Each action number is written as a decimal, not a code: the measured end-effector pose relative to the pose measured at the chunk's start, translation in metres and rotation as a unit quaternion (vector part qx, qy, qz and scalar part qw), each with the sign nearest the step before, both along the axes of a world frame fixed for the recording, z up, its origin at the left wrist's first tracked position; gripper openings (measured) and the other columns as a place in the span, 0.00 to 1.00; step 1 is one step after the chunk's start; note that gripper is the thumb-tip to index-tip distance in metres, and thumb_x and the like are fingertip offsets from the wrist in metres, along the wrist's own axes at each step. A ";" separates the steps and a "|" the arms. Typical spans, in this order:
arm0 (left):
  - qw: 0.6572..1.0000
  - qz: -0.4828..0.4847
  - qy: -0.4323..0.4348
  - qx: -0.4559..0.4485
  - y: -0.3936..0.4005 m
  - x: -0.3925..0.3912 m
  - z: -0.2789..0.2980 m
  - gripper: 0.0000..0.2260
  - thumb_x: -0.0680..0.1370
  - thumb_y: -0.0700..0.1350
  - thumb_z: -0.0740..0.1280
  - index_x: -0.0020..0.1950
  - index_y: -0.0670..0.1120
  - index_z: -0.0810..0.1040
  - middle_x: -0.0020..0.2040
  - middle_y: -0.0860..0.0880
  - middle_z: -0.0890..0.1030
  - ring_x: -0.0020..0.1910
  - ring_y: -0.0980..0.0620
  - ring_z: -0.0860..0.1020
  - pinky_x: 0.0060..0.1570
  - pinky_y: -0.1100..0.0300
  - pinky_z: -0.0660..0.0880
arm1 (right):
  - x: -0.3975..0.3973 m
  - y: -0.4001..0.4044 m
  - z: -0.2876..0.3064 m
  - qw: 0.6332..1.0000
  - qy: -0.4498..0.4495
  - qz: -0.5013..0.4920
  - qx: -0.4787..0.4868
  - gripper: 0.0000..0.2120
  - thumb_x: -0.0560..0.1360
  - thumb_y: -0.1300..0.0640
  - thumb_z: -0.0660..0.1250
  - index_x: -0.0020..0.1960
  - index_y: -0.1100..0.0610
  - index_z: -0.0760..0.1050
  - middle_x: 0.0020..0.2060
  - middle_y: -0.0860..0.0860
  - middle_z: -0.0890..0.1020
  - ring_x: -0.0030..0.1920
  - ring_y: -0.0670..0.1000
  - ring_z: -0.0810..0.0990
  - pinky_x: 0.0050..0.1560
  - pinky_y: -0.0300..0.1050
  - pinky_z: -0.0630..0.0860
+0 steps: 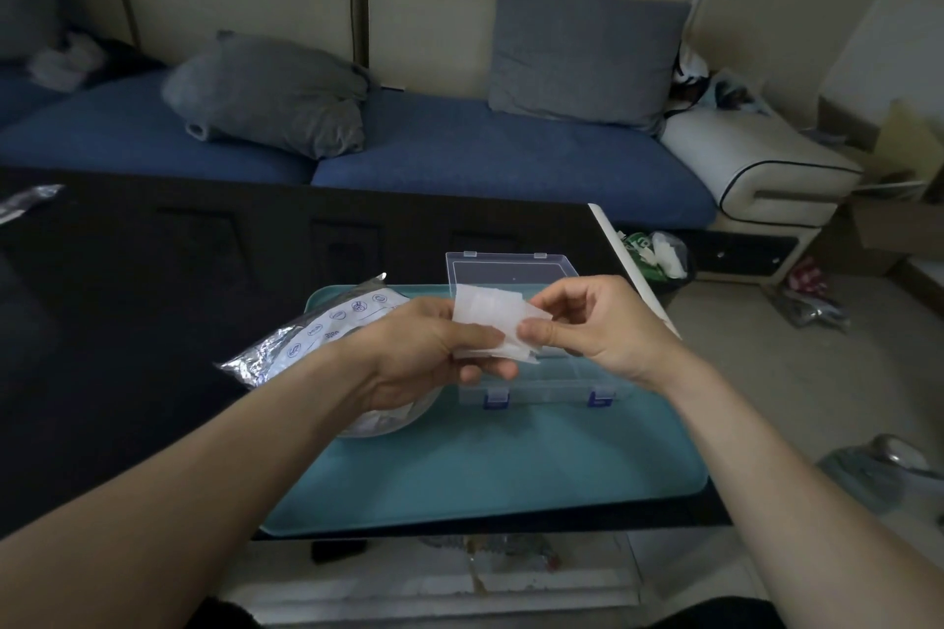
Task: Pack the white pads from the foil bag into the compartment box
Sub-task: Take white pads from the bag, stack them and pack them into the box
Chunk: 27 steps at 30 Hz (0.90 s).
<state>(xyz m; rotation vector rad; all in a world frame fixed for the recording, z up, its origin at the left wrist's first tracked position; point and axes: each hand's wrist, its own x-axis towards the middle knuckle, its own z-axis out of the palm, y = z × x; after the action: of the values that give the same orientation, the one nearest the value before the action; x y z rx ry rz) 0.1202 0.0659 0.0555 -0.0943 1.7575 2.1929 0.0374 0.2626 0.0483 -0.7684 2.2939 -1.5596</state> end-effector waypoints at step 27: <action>0.994 0.070 0.035 -0.071 0.003 -0.002 -0.006 0.12 0.80 0.30 0.60 0.59 0.39 0.78 0.45 0.45 0.84 0.36 0.52 0.83 0.33 0.61 0.80 | 0.010 0.005 0.017 0.989 -0.149 -0.010 -0.021 0.13 0.65 0.59 0.78 0.47 0.61 0.80 0.37 0.58 0.86 0.30 0.51 0.82 0.30 0.38 0.77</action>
<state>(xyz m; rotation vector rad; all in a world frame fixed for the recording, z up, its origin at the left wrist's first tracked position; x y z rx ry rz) 0.1180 0.0687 0.0499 -0.1812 2.0009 2.1890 0.0470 0.2679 0.0651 -0.4830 2.0642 -1.6140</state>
